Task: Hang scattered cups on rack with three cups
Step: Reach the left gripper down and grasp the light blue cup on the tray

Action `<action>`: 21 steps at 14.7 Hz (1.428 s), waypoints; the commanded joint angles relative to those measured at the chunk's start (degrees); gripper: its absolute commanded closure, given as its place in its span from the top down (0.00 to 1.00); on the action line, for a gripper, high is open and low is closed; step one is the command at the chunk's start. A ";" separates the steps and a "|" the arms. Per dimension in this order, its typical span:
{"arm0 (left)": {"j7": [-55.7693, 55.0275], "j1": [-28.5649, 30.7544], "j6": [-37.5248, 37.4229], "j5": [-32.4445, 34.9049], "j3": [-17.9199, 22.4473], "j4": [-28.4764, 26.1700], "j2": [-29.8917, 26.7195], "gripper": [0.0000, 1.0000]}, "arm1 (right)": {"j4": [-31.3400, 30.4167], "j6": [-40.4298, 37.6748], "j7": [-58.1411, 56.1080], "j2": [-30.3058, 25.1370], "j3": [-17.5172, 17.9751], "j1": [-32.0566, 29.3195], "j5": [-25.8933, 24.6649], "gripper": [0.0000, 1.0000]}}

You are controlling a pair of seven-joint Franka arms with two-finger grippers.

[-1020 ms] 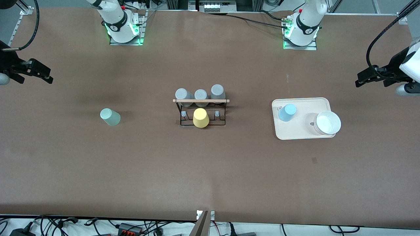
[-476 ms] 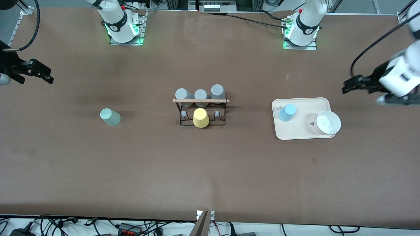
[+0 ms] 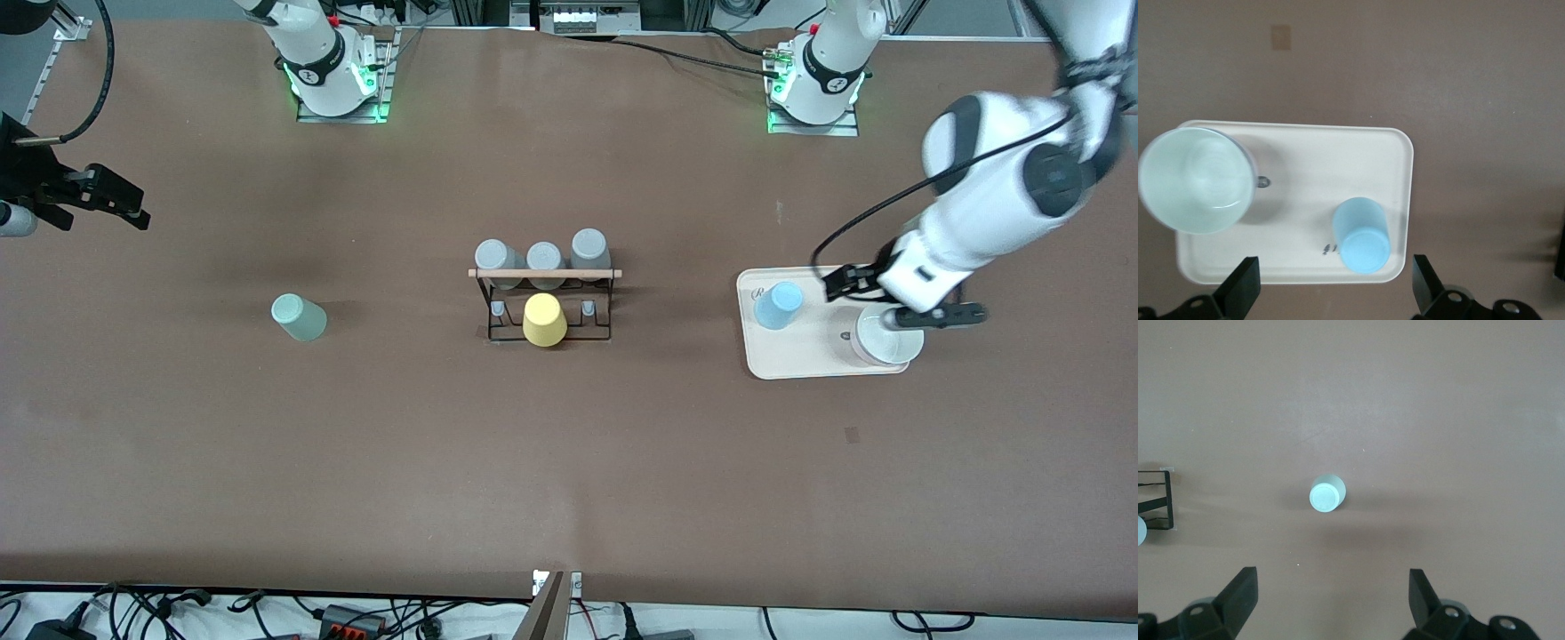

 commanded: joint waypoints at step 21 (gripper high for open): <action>-5.29 -1.46 17.09 3.36 -2.93 -11.55 7.80 0.56 | 0.08 -0.64 -1.11 0.26 0.54 -0.97 -0.40 1.00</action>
